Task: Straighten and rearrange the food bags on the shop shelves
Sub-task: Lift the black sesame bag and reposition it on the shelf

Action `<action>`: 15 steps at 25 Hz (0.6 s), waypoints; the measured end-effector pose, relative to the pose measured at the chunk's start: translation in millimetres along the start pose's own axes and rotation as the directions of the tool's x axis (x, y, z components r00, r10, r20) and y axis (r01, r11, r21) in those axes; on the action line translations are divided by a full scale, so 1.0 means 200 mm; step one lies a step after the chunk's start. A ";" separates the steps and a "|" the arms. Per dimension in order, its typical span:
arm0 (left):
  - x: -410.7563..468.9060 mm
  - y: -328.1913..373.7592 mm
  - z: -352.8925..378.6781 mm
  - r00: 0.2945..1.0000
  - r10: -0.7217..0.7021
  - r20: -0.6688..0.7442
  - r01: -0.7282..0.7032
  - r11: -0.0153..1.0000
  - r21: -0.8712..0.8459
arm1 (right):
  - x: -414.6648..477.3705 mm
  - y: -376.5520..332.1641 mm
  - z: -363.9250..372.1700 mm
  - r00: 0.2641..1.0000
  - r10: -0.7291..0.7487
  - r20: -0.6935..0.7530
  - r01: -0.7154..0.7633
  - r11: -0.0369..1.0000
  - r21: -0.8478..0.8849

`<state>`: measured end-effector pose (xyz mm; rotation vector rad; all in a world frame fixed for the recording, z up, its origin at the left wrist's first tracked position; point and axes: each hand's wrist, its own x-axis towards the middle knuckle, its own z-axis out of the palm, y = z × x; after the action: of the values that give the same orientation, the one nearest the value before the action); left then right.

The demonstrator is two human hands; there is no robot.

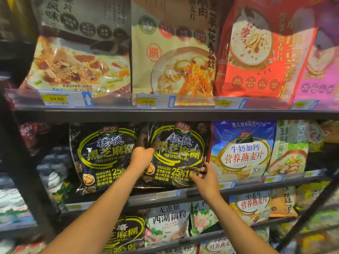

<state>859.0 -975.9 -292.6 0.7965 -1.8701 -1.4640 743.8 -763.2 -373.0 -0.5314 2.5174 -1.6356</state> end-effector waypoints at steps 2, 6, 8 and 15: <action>0.00 0.04 -0.03 1.000 0.010 -0.022 -0.011 0.999 -0.052 | 0.00 -0.03 0.00 1.000 -0.014 0.014 0.013 0.996 0.086; -0.01 0.10 -0.09 0.995 0.010 -0.094 -0.028 0.981 -0.192 | -0.03 -0.11 -0.03 0.992 -0.124 -0.016 0.125 0.976 0.177; -0.04 0.14 -0.14 0.993 -0.012 -0.114 -0.019 0.964 -0.264 | -0.04 -0.15 -0.06 0.984 -0.175 -0.019 0.175 0.959 0.224; -0.17 0.12 -0.24 0.991 -0.102 -0.083 0.069 0.939 -0.338 | -0.12 -0.16 -0.14 0.954 -0.207 0.219 0.143 0.951 0.275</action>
<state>915.6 -973.0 -264.1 0.7750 -1.4740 -1.7056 766.5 -743.4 -334.9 -0.8882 2.0950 -1.7934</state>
